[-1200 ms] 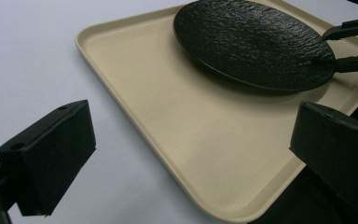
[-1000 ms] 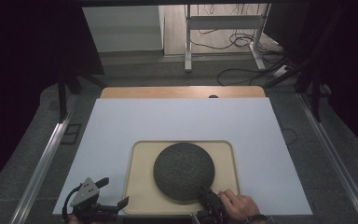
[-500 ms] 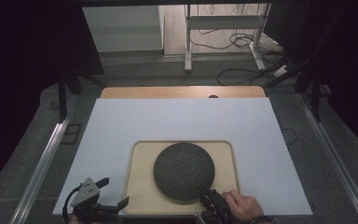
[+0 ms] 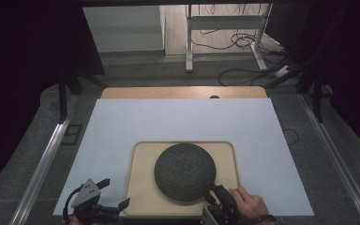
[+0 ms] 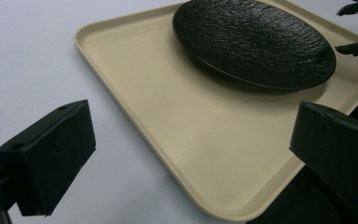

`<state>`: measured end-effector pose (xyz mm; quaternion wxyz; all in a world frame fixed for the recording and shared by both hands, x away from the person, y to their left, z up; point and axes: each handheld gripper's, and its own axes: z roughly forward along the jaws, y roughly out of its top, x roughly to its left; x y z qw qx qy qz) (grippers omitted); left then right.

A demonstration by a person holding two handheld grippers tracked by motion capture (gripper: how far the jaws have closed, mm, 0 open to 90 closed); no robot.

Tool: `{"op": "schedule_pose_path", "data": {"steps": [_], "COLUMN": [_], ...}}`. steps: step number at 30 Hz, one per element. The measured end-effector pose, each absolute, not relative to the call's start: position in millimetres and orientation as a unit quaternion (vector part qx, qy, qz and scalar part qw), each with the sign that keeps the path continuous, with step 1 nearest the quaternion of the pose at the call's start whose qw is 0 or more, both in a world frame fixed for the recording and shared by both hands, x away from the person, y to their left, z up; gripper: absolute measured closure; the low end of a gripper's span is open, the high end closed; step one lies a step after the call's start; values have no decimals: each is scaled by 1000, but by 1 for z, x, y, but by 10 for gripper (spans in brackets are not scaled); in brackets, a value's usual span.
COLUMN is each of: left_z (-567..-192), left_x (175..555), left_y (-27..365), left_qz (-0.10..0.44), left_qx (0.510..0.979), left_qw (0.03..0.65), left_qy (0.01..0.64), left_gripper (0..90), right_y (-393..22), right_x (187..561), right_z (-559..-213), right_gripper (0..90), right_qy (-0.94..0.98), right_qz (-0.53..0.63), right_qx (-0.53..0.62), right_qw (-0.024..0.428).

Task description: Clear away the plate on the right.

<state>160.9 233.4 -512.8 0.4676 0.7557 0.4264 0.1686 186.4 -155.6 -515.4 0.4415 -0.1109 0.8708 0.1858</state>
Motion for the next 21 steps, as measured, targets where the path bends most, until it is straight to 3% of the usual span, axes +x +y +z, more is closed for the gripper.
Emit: {"op": "schedule_pose_path", "data": {"steps": [21], "left_z": [-512], "left_x": [160], "left_y": [233], "left_qz": [173], "left_qx": [755], "left_qw": [468], "left_qy": [425], "left_gripper": [0], "right_y": [-169], "right_x": [201], "right_z": [-506], "right_gripper": [482], "right_qy": [881], "right_qz": [212], "right_qx": [-42], "right_qw": [420]}}
